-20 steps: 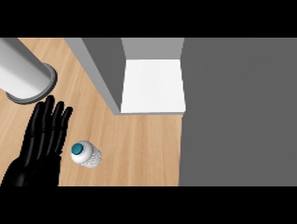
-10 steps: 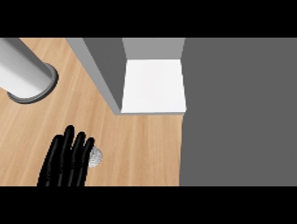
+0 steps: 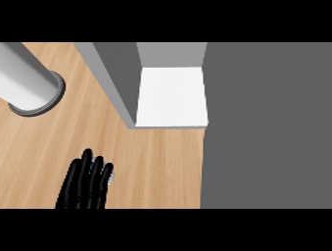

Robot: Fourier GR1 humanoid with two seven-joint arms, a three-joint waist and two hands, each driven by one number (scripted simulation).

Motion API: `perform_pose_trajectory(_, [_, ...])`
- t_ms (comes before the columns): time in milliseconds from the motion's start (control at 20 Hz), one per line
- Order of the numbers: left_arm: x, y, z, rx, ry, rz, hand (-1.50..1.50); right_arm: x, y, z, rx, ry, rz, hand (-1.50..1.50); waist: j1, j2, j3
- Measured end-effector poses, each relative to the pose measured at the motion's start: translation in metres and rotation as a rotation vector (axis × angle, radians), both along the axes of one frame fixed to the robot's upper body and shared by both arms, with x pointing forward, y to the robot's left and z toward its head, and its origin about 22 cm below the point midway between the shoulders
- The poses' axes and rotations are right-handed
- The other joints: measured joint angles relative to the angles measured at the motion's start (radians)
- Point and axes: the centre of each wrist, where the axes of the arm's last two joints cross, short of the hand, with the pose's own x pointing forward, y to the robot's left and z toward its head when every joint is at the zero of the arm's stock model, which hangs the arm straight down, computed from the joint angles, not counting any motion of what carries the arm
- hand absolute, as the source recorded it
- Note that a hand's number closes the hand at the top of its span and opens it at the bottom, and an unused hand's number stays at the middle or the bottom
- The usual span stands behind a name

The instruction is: Pick up the bottled water, place it into the cabinet and close the cabinet

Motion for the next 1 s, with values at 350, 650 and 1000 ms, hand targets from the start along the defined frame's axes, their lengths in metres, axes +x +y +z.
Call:
perform_pose_trajectory(350, [-0.002, -0.001, 0.0, 0.005, 0.031, 0.026, -1.5, -0.003, -0.004, -0.001, 0.004, 0.013, -0.005, -1.5, 0.003, -0.003, 0.0])
perform_pose_trajectory(650, [-0.004, -0.001, -0.002, -0.001, 0.067, 0.052, -1.5, -0.008, -0.006, -0.005, 0.017, 0.016, -0.004, -1.5, 0.002, -0.003, 0.0])
perform_pose_trajectory(1000, [-0.007, 0.003, -0.011, 0.016, 0.078, 0.132, -1.5, -0.015, -0.013, -0.008, 0.012, 0.019, -0.005, -1.5, -0.002, -0.002, -0.001])
